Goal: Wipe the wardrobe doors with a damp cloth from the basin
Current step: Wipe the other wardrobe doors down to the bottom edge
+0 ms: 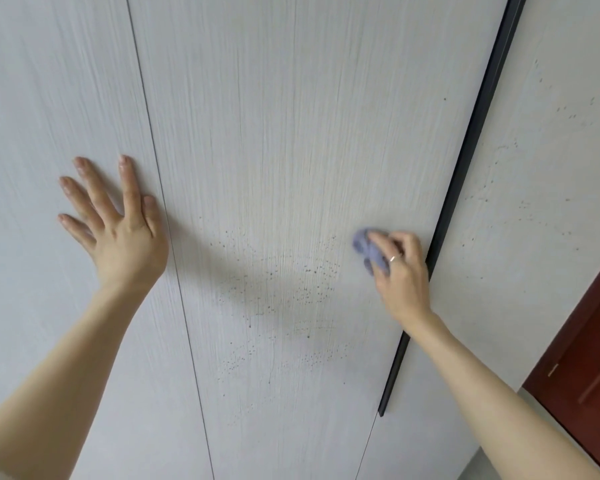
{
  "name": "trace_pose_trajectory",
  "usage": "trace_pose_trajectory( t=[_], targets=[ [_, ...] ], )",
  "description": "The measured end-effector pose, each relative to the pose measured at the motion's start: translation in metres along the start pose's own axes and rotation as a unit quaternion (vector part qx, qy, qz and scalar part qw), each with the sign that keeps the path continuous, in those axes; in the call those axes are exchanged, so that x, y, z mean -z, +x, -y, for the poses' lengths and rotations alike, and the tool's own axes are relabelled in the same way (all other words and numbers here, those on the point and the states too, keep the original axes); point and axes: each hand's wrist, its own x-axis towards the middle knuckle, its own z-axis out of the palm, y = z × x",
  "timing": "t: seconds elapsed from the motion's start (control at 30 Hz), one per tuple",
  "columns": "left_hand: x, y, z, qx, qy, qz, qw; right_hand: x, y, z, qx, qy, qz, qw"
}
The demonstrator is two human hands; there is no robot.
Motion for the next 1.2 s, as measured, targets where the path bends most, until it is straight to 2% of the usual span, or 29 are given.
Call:
trace_pose_trajectory(
  t=[0.07,0.1,0.13,0.2,0.27,0.3,0.33,0.37,0.43,0.5,0.53,0.57,0.63,0.7,0.73,0.77,0.83,0.93,1.03,1.1,1.2],
  targets=[
    [-0.002,-0.001,0.001,0.003,-0.003,-0.003,1.0,-0.006,0.011,0.01,-0.065,0.068,-0.06,0.994],
    [-0.003,-0.001,0.001,0.002,-0.002,-0.007,1.0,-0.012,0.007,0.018,-0.083,0.097,-0.046,0.991],
    [-0.004,-0.001,0.002,0.0,-0.001,-0.009,1.0,-0.02,-0.003,0.024,-0.081,0.101,0.006,0.992],
    [-0.005,-0.001,0.003,-0.003,-0.003,-0.012,1.0,-0.028,-0.029,0.037,0.004,0.04,0.134,0.99],
    [-0.006,-0.001,0.006,-0.003,-0.003,-0.012,1.0,-0.027,-0.049,0.039,0.142,0.006,0.192,0.971],
    [-0.006,-0.001,0.006,-0.004,-0.004,-0.013,1.0,-0.023,-0.047,0.038,0.166,0.003,0.199,0.966],
    [-0.006,0.0,0.007,-0.006,-0.003,-0.014,1.0,-0.02,-0.037,0.038,0.142,0.002,0.206,0.968],
    [-0.007,0.0,0.008,-0.007,-0.002,-0.016,1.0,-0.017,-0.023,0.04,0.082,0.007,0.184,0.979],
    [-0.008,0.001,0.008,-0.009,0.001,-0.017,1.0,-0.012,0.015,0.044,-0.049,0.083,0.061,0.994],
    [-0.008,0.0,0.008,-0.006,0.002,-0.017,1.0,-0.015,0.047,0.051,-0.08,0.177,-0.095,0.976],
    [-0.009,0.0,0.008,-0.003,0.003,-0.017,1.0,-0.02,0.052,0.053,-0.08,0.169,-0.122,0.975],
    [-0.009,0.0,0.008,-0.002,0.003,-0.017,1.0,-0.026,0.047,0.057,-0.084,0.141,-0.098,0.982],
    [-0.008,-0.001,0.007,-0.003,0.006,-0.014,1.0,-0.039,0.008,0.066,-0.04,0.071,0.042,0.996],
    [-0.007,-0.001,0.007,-0.005,0.005,-0.01,1.0,-0.044,-0.04,0.067,0.119,0.019,0.142,0.982],
    [-0.006,-0.002,0.006,-0.006,0.005,-0.009,1.0,-0.043,-0.054,0.063,0.193,0.001,0.165,0.967],
    [-0.005,-0.003,0.006,-0.007,0.005,-0.009,1.0,-0.042,-0.057,0.06,0.236,-0.006,0.171,0.956],
    [-0.005,-0.003,0.006,-0.009,0.007,-0.012,1.0,-0.04,-0.042,0.058,0.243,-0.011,0.142,0.959],
    [-0.005,-0.002,0.007,-0.009,0.011,-0.014,1.0,-0.035,0.009,0.067,0.123,-0.023,0.017,0.992],
    [-0.007,-0.003,0.007,-0.005,0.011,-0.015,1.0,-0.039,0.048,0.083,-0.002,0.015,-0.081,0.997],
    [-0.007,-0.003,0.008,-0.005,0.013,-0.017,1.0,-0.049,0.032,0.094,0.035,0.026,-0.069,0.997],
    [-0.007,-0.003,0.01,-0.006,0.013,-0.014,1.0,-0.057,-0.022,0.101,0.229,-0.019,0.071,0.971]
  ],
)
